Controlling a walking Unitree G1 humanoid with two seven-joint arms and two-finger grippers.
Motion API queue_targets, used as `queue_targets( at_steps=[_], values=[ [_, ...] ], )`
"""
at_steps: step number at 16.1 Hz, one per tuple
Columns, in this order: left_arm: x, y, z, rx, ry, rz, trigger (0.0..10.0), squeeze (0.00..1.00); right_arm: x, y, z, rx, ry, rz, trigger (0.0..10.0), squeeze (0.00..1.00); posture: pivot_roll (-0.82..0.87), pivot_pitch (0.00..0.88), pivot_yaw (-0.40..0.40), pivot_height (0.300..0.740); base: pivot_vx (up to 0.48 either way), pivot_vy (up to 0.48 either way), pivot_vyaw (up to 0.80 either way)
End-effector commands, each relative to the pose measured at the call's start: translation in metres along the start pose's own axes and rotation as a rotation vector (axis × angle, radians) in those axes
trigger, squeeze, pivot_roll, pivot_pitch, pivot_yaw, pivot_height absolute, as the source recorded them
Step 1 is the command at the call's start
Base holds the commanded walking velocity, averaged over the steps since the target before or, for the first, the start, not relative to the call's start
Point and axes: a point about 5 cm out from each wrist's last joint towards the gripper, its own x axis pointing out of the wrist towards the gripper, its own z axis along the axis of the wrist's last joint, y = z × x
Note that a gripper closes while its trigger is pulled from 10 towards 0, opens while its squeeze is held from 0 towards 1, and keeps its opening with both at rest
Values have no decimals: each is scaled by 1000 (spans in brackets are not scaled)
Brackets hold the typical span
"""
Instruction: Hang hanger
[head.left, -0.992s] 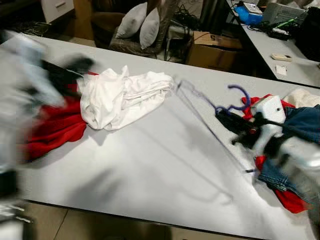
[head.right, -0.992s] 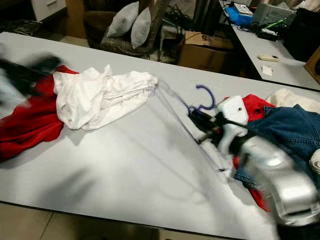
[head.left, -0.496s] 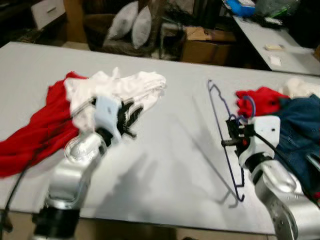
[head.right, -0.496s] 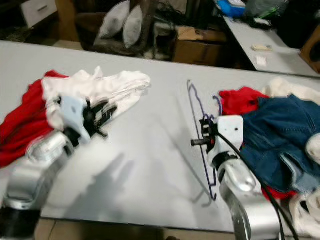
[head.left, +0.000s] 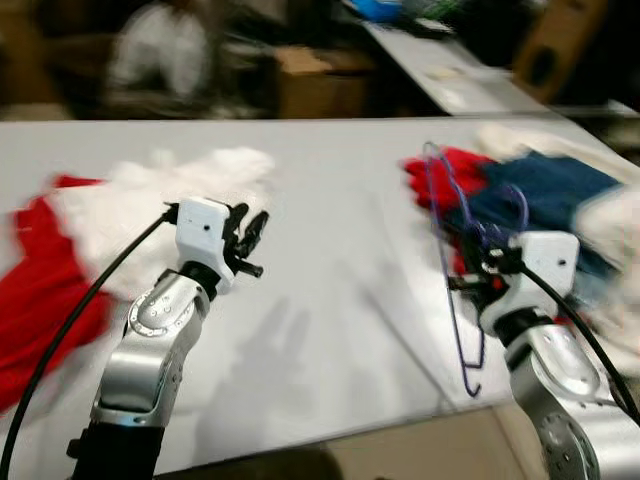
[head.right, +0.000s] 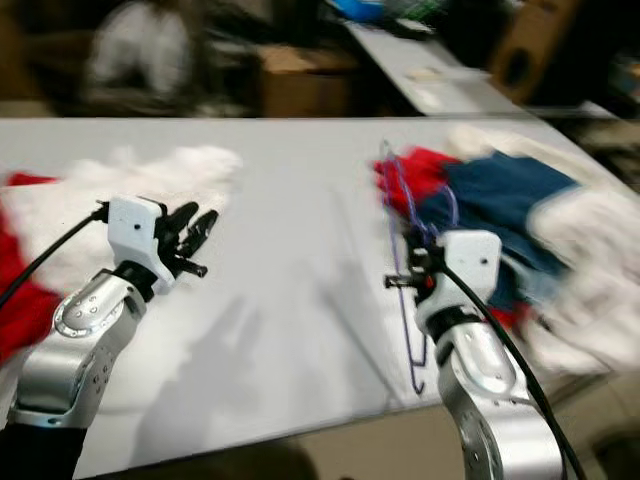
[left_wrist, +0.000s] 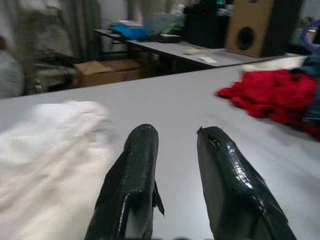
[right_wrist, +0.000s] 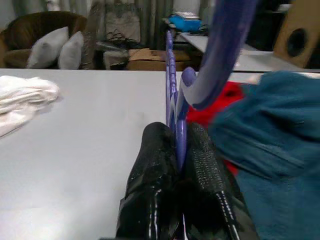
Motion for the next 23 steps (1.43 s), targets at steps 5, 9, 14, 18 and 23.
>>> queue_targets(
  at_steps=[5, 9, 14, 18, 23],
  values=[
    [6, -12, -3, -38, -11, 5, 10000, 0, 4, -9, 4, -225, 23, 1, 10000, 0, -29, 0, -59, 740, 0, -480, -134],
    [8, -14, -3, -83, -18, 8, 10000, 0, 2, -16, 1, -103, 34, -29, 10000, 0, -36, 0, -49, 740, 0, -200, 0],
    [12, -11, -2, -74, -30, 25, 10000, 0, -2, -10, -4, -104, 28, -5, 10000, 0, -40, 0, -40, 740, 130, 0, 0],
    [13, -15, -2, -80, -27, 5, 10000, 0, -2, -7, -4, -117, 11, 11, 10000, 0, -45, 0, -38, 740, 405, 0, 0],
    [11, -21, -9, -84, -13, -17, 10000, 0, -9, -13, -5, -108, 13, 5, 10000, 0, -69, 0, -21, 740, 371, 0, -534]
  ],
)
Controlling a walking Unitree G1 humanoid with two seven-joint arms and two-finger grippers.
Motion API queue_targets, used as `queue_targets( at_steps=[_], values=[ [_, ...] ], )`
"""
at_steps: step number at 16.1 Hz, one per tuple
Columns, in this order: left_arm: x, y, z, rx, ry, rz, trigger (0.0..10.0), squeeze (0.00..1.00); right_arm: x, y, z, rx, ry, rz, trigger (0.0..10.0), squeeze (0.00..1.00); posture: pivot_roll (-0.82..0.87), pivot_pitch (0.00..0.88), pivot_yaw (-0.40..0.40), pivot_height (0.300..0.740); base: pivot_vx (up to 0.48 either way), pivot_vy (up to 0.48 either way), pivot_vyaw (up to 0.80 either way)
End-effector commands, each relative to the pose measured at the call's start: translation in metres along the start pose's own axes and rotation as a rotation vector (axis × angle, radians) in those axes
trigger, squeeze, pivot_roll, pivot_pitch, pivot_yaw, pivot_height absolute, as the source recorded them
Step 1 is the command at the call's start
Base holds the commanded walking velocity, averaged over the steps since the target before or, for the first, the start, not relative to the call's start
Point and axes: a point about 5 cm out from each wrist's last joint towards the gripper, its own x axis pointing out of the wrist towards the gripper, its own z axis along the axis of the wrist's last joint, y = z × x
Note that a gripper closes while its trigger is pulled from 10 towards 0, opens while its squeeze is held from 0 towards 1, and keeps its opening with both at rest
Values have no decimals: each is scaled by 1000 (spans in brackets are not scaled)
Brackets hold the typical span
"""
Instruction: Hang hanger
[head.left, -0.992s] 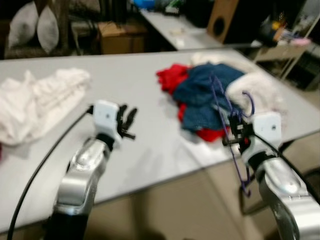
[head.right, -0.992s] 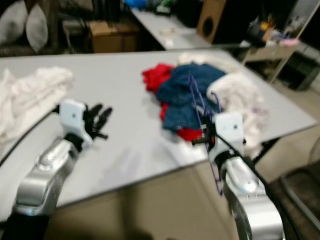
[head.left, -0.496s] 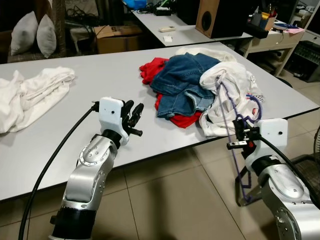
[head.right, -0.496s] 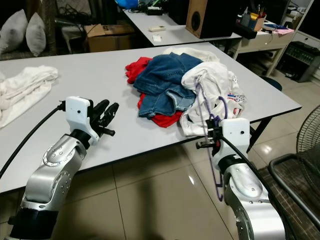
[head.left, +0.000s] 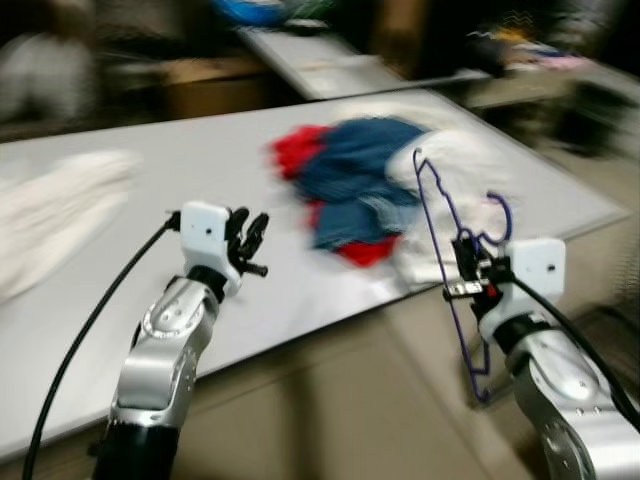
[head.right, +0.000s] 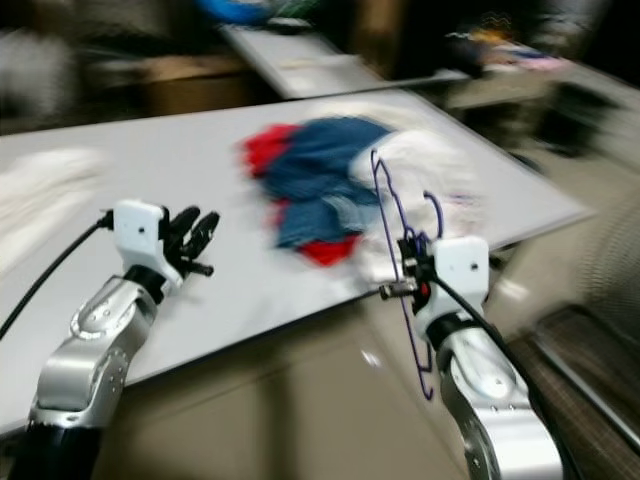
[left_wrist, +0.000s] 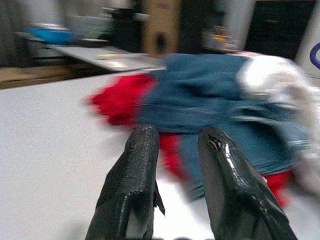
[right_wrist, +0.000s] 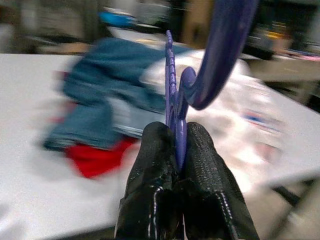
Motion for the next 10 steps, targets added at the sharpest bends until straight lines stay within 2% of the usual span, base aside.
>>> queue_targets(
  at_steps=[1, 4, 7, 8, 9, 10],
  values=[
    [4, -15, 2, -1, -9, -59, 10000, 0, -4, -9, 5, -29, -24, -27, 10000, 0, -79, 0, -14, 740, 364, 0, -763],
    [5, -17, 1, -5, -6, -79, 10000, 0, -11, -17, 8, -32, -35, -56, 10000, 0, -98, 0, 2, 740, 354, 0, -760],
    [3, -15, 0, -17, -19, -55, 10000, 0, -15, -19, 6, -69, -23, -13, 10000, 0, -102, 0, -1, 740, 352, 0, 0],
    [3, -10, 3, -44, -47, -9, 10000, 1000, -16, -20, 7, -67, -25, 16, 10000, 0, -101, 0, -5, 740, 0, 0, 0],
    [0, 0, 9, -98, -100, 31, 10000, 1000, -17, -20, 10, -79, -29, 74, 10000, 0, -100, 0, -8, 740, 0, 0, 0],
    [-1, 2, 11, -83, -114, 29, 10000, 1000, -18, -19, 9, -86, -27, 98, 10000, 0, -97, 0, -10, 740, 0, 0, 0]
  ],
)
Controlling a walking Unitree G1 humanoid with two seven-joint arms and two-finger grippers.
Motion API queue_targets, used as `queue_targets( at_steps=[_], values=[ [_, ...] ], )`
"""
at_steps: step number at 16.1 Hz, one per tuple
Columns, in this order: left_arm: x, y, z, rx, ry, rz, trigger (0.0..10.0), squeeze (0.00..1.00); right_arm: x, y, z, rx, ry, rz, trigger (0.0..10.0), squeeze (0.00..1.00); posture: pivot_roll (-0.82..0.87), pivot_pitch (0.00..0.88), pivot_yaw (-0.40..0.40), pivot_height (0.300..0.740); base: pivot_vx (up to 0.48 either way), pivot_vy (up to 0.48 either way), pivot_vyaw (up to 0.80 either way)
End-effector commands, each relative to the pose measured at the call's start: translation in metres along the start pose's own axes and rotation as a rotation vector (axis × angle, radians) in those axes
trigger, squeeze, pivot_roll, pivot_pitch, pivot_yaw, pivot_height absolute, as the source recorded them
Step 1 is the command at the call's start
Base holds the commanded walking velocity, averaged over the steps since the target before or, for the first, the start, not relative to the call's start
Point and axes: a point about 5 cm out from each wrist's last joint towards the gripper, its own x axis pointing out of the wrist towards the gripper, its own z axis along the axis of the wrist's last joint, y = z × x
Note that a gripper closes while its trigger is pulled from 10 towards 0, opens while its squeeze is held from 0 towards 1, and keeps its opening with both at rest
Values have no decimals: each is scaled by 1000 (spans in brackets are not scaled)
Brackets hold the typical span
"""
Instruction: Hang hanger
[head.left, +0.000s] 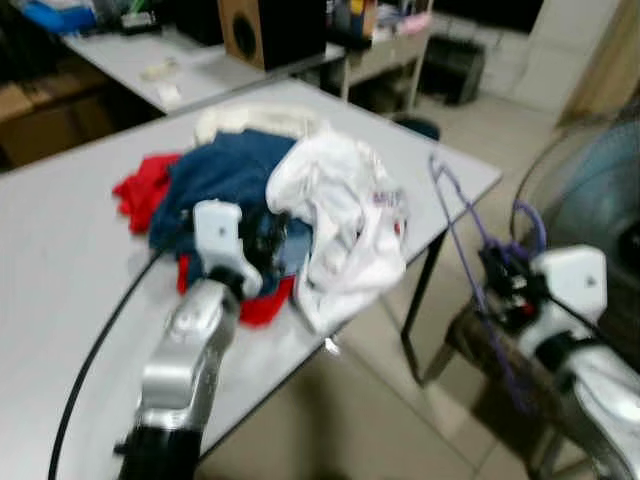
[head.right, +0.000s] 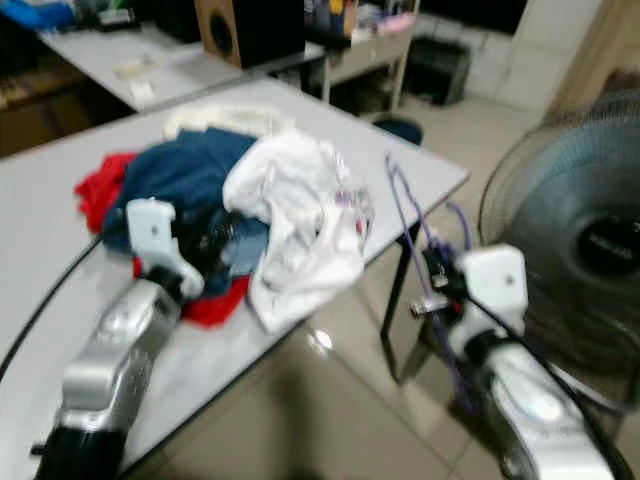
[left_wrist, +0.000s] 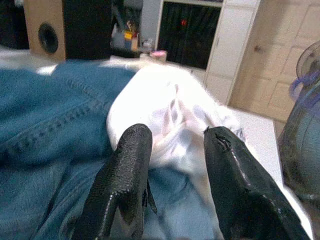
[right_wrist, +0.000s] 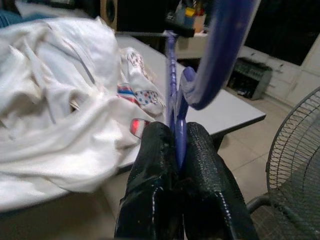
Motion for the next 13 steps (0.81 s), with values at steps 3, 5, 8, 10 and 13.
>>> queue_targets(
  at_steps=[3, 5, 8, 10, 13],
  values=[
    [-4, 18, 4, 124, 20, -56, 10000, 1000, -6, 4, -1, -33, 2, 184, 10000, 0, -91, 0, 0, 740, 0, 0, 0],
    [-3, 17, -1, 186, 89, -144, 10000, 1000, -8, 0, -3, -50, 27, 206, 10000, 0, -99, 0, 12, 740, 0, 0, 0],
    [3, 18, -13, 292, 198, -207, 10000, 1000, -12, -8, -2, -84, 74, 248, 10000, 0, -105, 0, 17, 740, 0, 0, 0],
    [12, 22, -15, 407, 226, -238, 10000, 0, -20, -3, -4, -124, 104, 343, 10000, 0, -108, 0, 15, 740, 0, 0, 0],
    [25, 21, -13, 509, 233, -296, 10000, 0, -24, -5, -8, -159, 122, 313, 10000, 0, -120, 0, 33, 740, 0, 0, 0]
  ],
)
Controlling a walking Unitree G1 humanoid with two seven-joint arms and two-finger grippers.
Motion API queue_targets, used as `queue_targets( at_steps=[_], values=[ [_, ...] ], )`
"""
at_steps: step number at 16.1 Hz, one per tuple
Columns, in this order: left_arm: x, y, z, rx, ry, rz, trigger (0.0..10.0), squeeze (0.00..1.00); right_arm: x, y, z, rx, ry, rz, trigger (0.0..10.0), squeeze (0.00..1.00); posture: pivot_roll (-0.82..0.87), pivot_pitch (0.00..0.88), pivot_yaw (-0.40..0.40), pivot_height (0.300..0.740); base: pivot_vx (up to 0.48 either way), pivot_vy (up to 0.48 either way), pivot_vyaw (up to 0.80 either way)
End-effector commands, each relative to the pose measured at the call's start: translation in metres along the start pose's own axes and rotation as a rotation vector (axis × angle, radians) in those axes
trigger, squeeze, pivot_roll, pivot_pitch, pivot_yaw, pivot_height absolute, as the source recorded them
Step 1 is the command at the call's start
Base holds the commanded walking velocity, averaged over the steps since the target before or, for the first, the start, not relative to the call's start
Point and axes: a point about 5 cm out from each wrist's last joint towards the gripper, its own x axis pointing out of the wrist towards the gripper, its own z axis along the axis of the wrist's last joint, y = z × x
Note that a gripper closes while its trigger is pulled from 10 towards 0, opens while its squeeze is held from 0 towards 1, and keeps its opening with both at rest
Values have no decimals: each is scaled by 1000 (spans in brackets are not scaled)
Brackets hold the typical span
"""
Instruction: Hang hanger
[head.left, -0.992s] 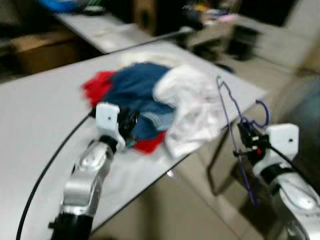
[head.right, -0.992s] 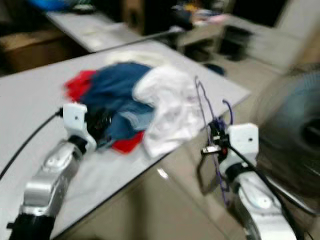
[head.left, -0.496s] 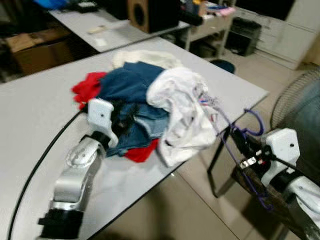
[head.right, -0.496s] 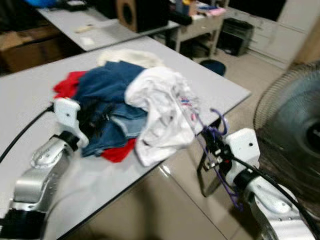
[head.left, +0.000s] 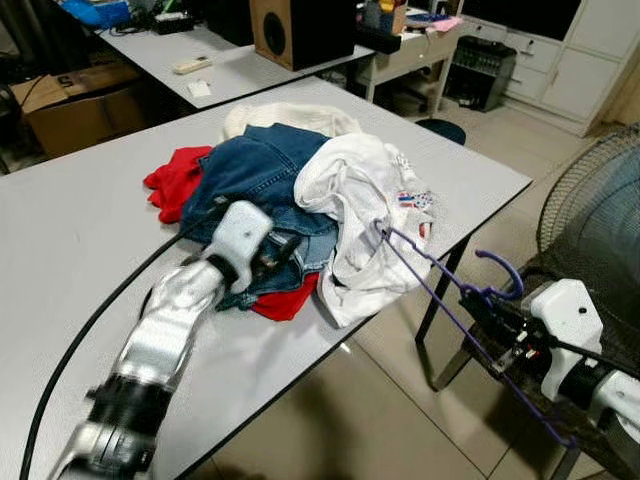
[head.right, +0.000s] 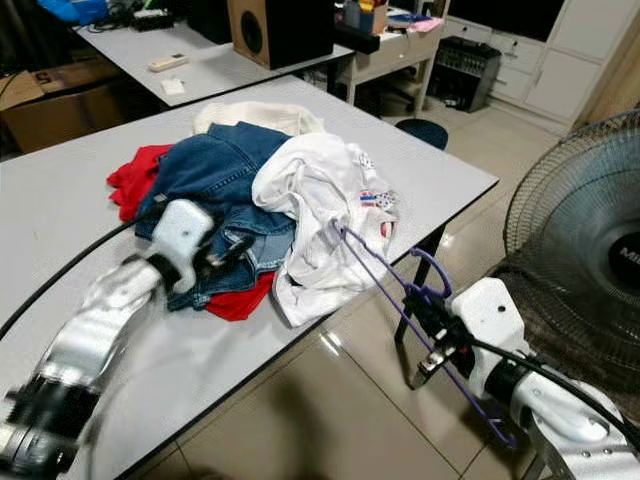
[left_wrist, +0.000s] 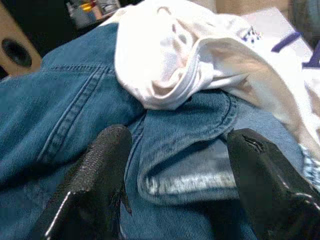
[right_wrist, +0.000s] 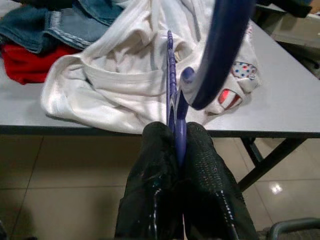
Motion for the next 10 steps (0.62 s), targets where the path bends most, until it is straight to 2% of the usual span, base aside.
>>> queue_targets(
  at_steps=[1, 3, 5, 6, 7, 8, 9, 10],
  values=[
    [4, 3, 3, 65, 0, -5, 10000, 0, -3, -3, 5, -28, -24, -32, 10000, 0, -124, 0, 42, 740, 0, 0, 0],
    [9, 5, 4, 117, 4, -14, 10000, 0, -6, -1, 3, -36, -15, -31, 10000, 0, -137, 0, 57, 740, 0, 0, 0],
    [15, 12, 2, 215, 33, -16, 10000, 0, -8, 3, 5, -50, -16, -17, 10000, 0, -144, 0, 69, 740, 0, 0, 0],
    [15, 12, 2, 215, 33, -16, 10000, 0, -8, 3, 5, -50, -16, -17, 10000, 0, -144, 0, 69, 740, 0, 0, 0],
    [16, 15, 1, 268, 47, -16, 6941, 0, -8, 3, 7, -55, -27, -15, 10000, 0, -148, 0, 73, 740, 0, 0, 0],
    [15, 17, -2, 321, 64, -33, 7216, 0, -8, 3, 8, -60, -34, -13, 10000, 0, -149, 0, 74, 740, 0, 0, 0],
    [14, 19, -2, 338, 70, -30, 10000, 0, -8, 3, 9, -63, -37, -14, 10000, 0, -149, 0, 74, 740, 0, 0, 0],
    [14, 23, -3, 354, 76, -8, 9098, 0, -7, 0, 10, -66, -44, -18, 10000, 0, -145, 0, 70, 740, 0, 0, 0]
  ],
)
